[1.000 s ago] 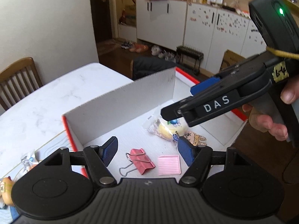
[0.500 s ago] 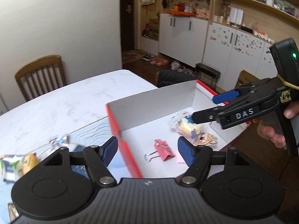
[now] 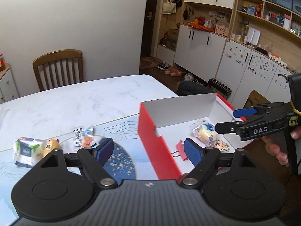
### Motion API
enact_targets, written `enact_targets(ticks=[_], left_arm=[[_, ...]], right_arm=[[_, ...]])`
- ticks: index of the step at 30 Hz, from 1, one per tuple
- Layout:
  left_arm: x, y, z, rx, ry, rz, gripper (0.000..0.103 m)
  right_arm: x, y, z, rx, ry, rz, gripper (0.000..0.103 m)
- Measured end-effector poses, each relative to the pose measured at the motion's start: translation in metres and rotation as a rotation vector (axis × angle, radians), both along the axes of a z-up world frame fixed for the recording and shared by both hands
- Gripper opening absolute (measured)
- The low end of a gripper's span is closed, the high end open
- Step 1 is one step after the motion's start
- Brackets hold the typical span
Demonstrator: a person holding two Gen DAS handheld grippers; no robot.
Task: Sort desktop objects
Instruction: 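Withdraw both tools from the box toward the remaining table items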
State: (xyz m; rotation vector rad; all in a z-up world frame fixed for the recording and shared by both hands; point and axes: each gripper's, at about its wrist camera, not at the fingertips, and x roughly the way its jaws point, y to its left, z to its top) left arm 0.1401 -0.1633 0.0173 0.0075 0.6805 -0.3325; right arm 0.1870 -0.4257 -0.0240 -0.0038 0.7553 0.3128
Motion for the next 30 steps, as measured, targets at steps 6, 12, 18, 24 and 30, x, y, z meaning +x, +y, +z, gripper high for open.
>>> enact_targets(ticks=[6, 12, 18, 24, 30], left_arm=[[-0.004, 0.033, -0.006, -0.008, 0.016, 0.010, 0.093], [-0.013, 0.067, -0.013, -0.001, 0.002, 0.015, 0.103], [-0.023, 0.107, -0.025, -0.002, 0.019, 0.031, 0.103], [-0.035, 0.151, -0.043, -0.004, 0.047, 0.064, 0.103], [-0.041, 0.189, -0.063, 0.012, 0.088, 0.092, 0.103]], right_arm=[[-0.013, 0.035, 0.003, -0.010, -0.019, 0.017, 0.099], [-0.025, 0.079, 0.004, -0.026, -0.031, 0.048, 0.101], [-0.034, 0.128, -0.002, -0.025, -0.010, 0.083, 0.101], [-0.041, 0.175, -0.012, -0.038, 0.016, 0.106, 0.101], [-0.047, 0.215, -0.024, -0.058, 0.029, 0.119, 0.101]])
